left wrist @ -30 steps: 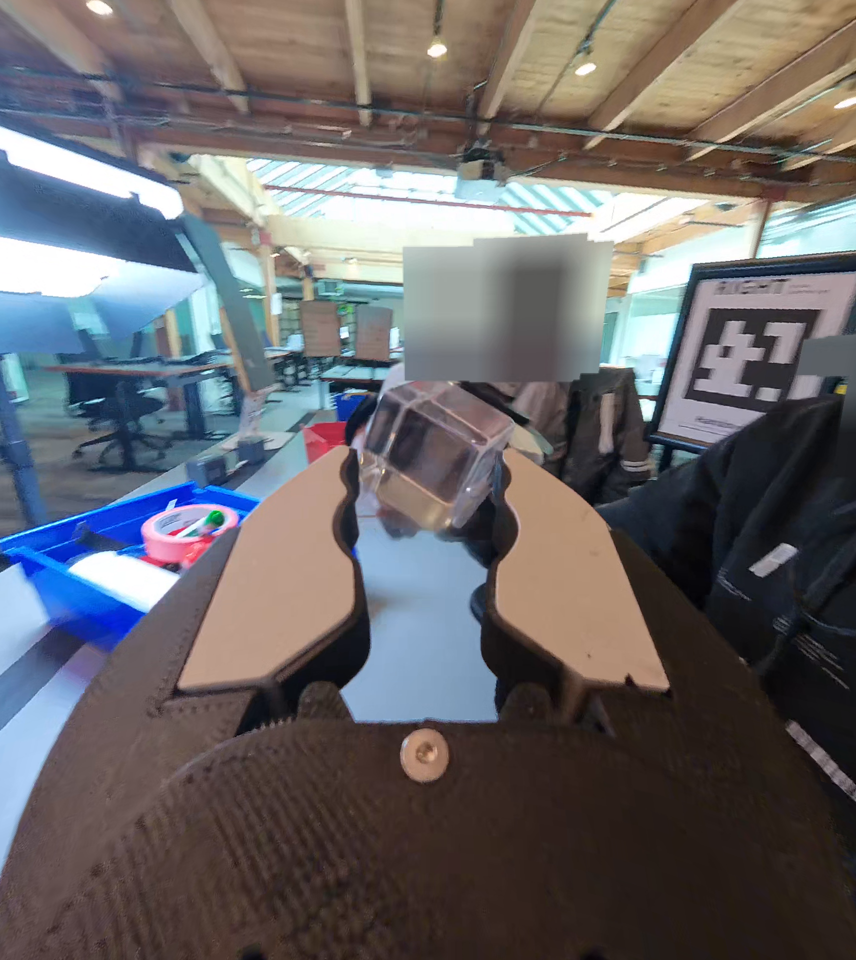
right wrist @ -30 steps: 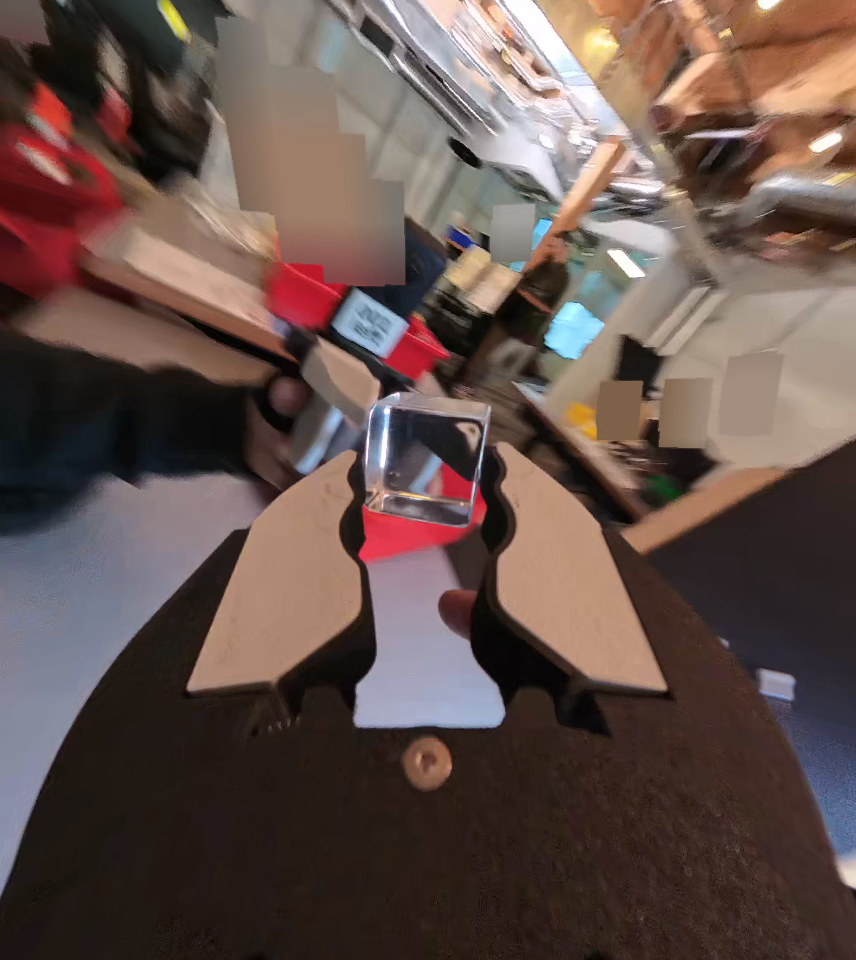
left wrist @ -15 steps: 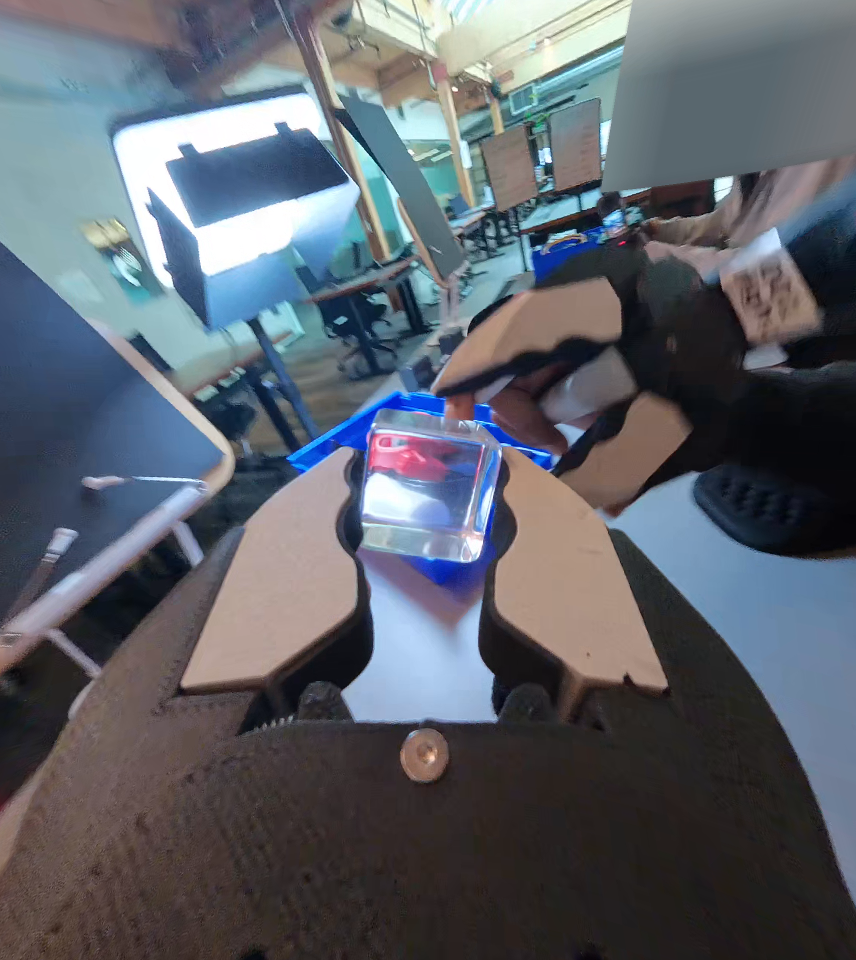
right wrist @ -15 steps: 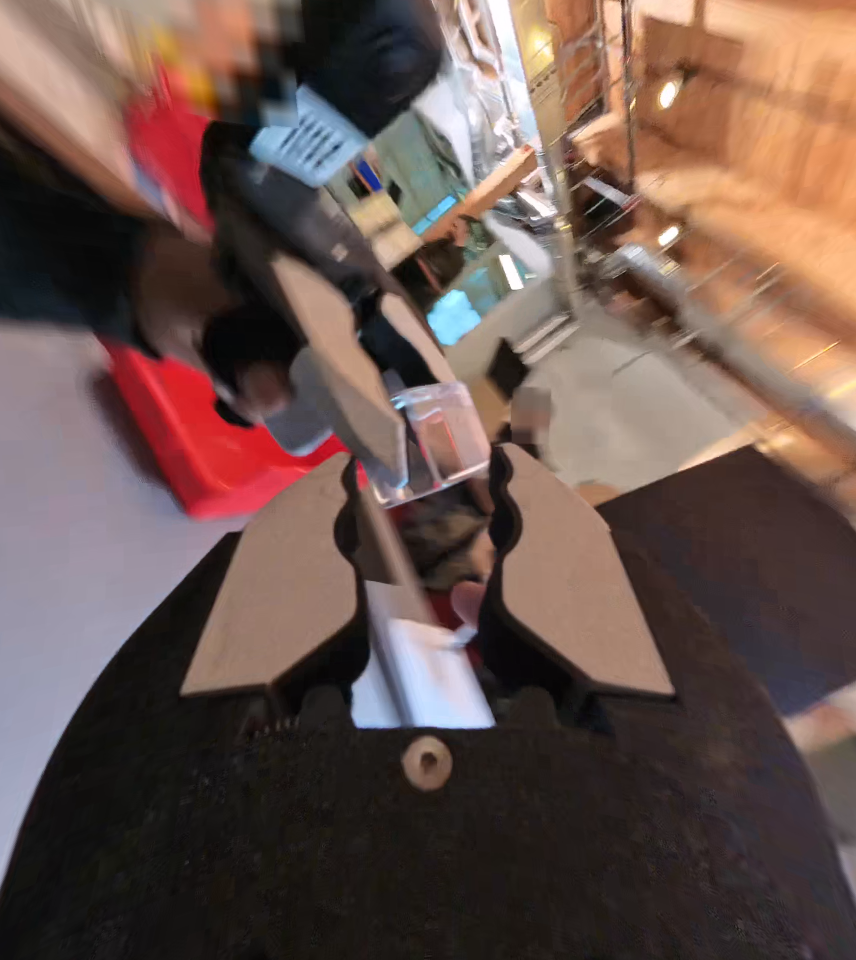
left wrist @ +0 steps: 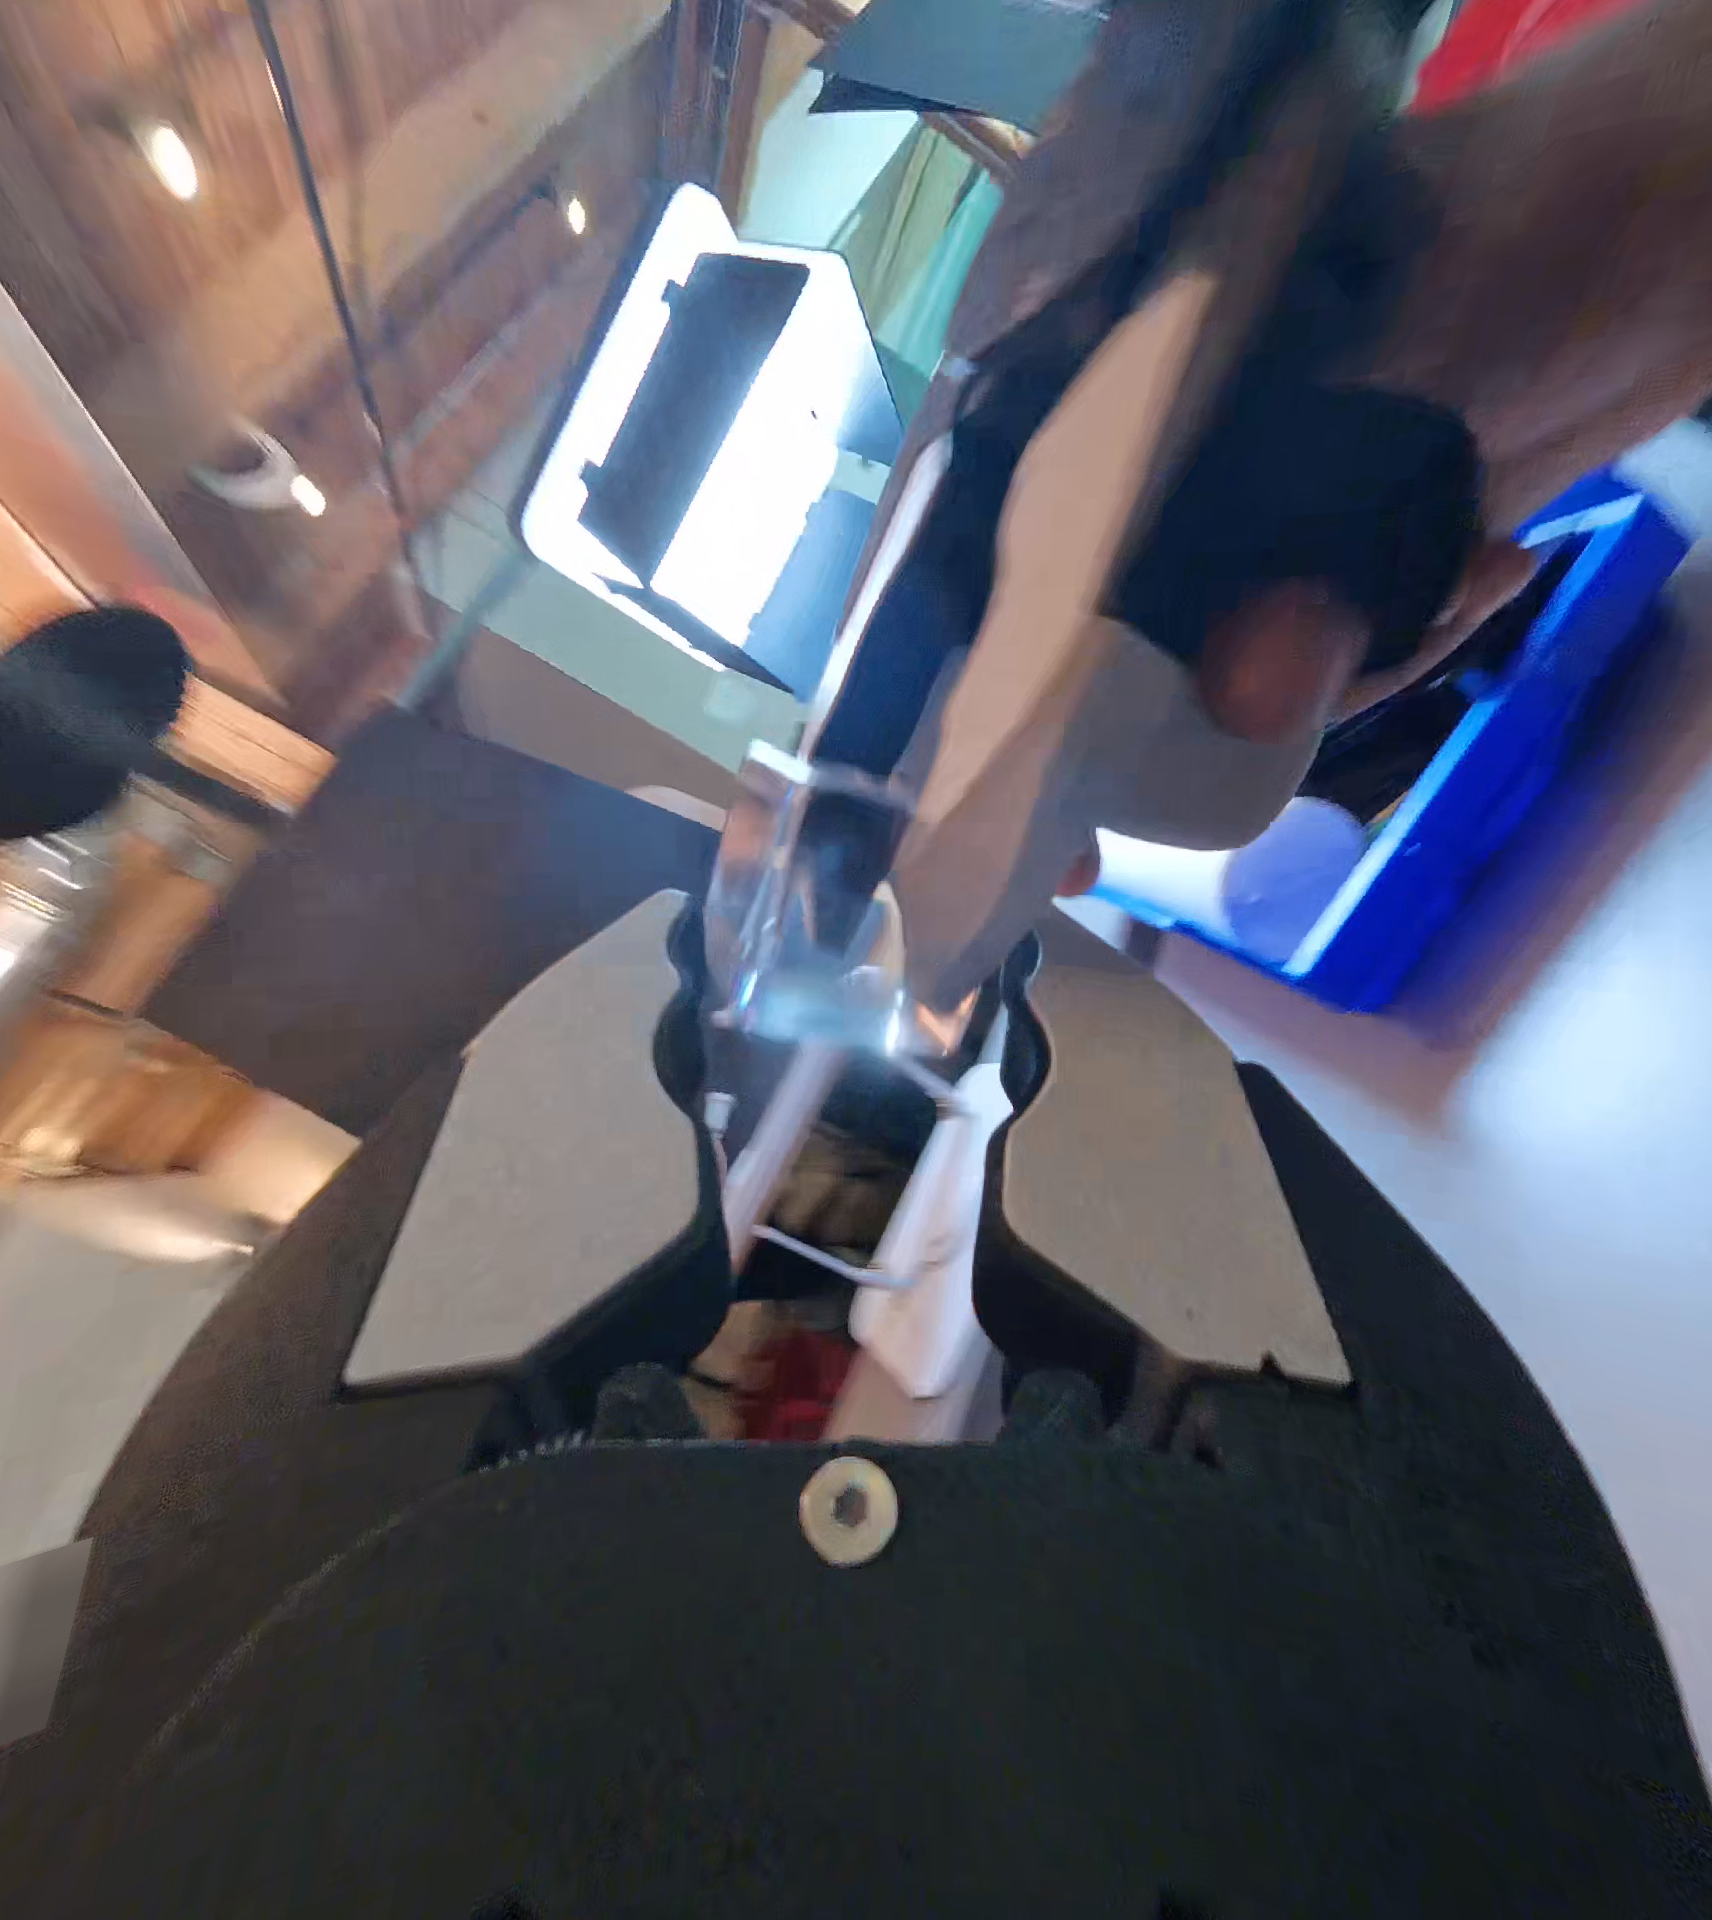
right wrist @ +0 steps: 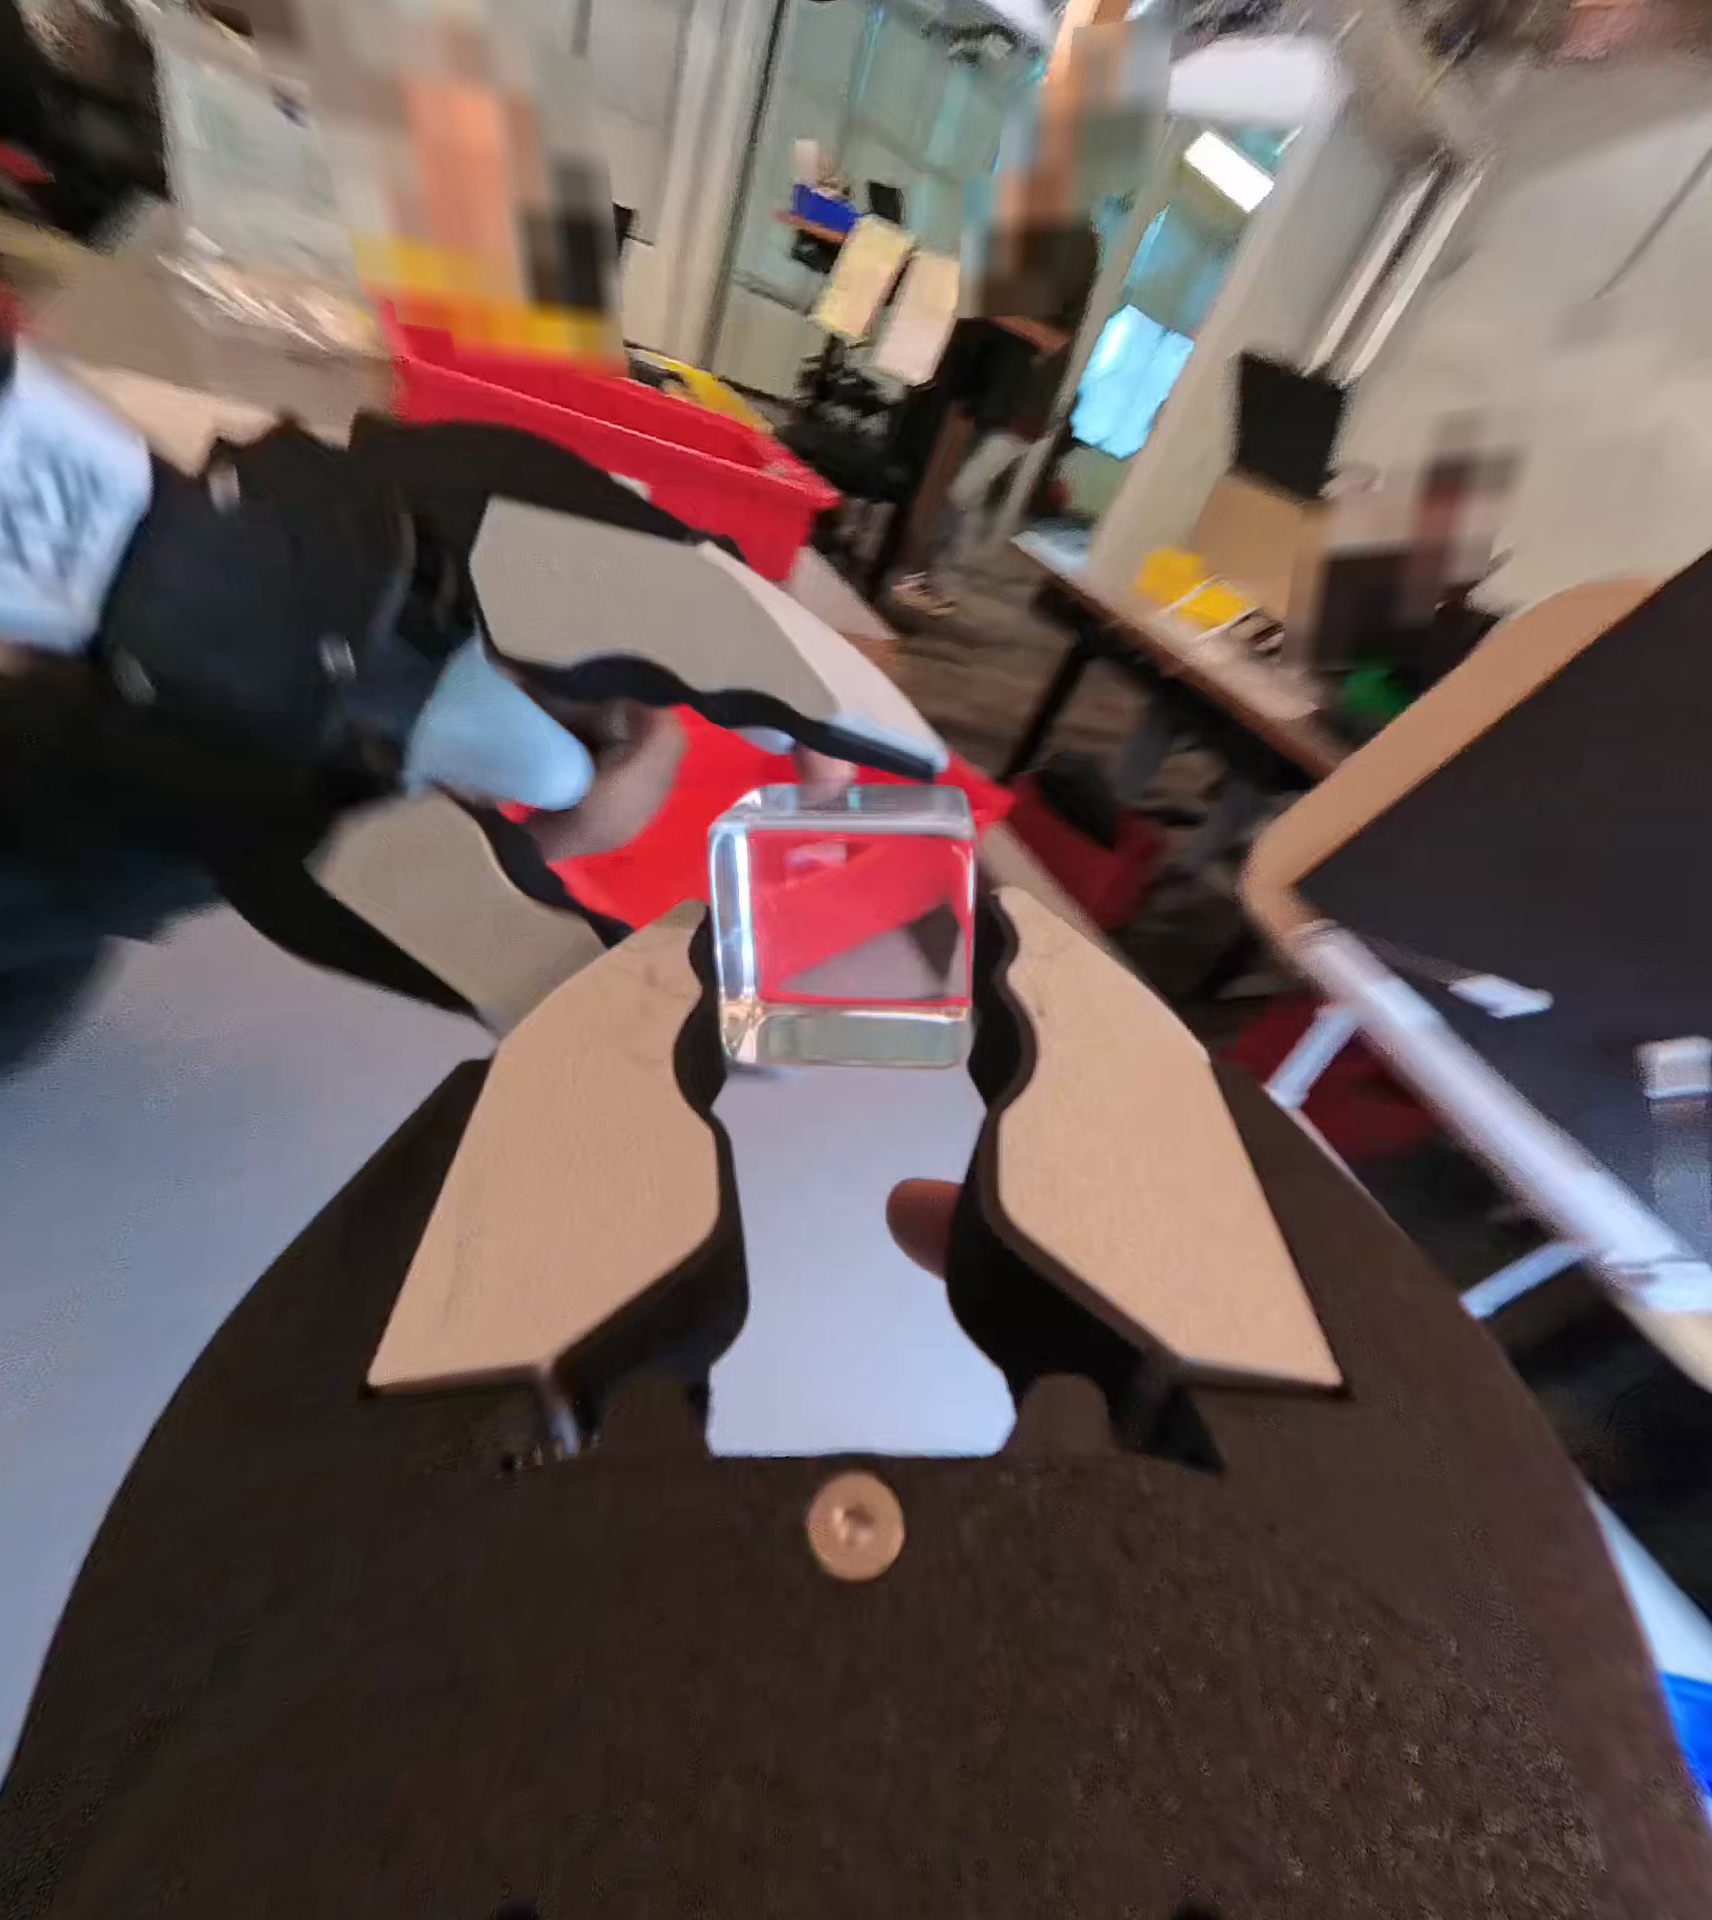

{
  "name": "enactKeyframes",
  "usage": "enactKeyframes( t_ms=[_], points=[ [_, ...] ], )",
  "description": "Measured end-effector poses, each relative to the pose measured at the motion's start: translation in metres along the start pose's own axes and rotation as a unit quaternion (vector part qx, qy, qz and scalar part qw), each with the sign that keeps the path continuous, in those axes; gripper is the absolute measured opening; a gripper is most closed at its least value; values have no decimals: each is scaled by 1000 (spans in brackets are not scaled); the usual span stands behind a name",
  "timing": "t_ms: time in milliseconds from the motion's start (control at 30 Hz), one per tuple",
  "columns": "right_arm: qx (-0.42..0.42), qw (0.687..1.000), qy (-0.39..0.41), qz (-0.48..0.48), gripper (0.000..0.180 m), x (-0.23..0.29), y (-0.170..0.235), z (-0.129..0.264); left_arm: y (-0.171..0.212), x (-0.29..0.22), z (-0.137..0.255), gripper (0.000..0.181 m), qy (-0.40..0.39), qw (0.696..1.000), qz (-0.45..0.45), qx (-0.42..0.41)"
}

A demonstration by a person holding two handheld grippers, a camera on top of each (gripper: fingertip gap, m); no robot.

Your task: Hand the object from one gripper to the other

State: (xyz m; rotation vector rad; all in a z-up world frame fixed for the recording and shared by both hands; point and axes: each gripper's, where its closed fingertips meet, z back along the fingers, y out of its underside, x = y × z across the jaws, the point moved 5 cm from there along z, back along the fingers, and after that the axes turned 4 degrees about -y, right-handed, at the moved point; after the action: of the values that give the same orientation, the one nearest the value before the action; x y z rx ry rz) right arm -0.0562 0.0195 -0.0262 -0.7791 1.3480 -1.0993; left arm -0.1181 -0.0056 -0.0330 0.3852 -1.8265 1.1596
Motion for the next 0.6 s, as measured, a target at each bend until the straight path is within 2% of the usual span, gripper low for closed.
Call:
enactKeyframes(
  t_ms=[33, 100, 200, 233, 300, 367, 433, 500, 600],
  points=[
    [-10, 998, 21, 51, 45, -4, 0, 5, 5, 3, 0, 57, 26, 998, 61, -1],
    [-28, 986, 53, 158, 46, -6, 1, 14, 12, 11, 2, 56, 80, 974, 211, -17],
    [4, 945, 129, 300, 45, -7, 7, 15, 13, 26, 3, 57, 151, 882, 443, -53],
    [9, 925, 153, 348, 45, -5, 8, 13, 13, 27, 3, 59, 173, 854, 487, -55],
    [18, 889, 173, 423, 44, 5, 12, 5, 12, 20, 1, 64, 209, 830, 515, -41],
    [32, 856, 191, 478, 45, 13, 15, -2, 11, 9, -1, 64, 236, 831, 503, -12],
    [34, 849, 190, 493, 45, 18, 18, -7, 12, 1, -2, 59, 241, 851, 466, 6],
    [40, 876, 167, 451, 47, 15, 20, -9, 14, 1, -1, 54, 229, 877, 421, 16],
    [14, 958, 91, 270, 57, 9, 12, -2, 16, 8, -1, 47, 169, 922, 347, 16]
  ],
)
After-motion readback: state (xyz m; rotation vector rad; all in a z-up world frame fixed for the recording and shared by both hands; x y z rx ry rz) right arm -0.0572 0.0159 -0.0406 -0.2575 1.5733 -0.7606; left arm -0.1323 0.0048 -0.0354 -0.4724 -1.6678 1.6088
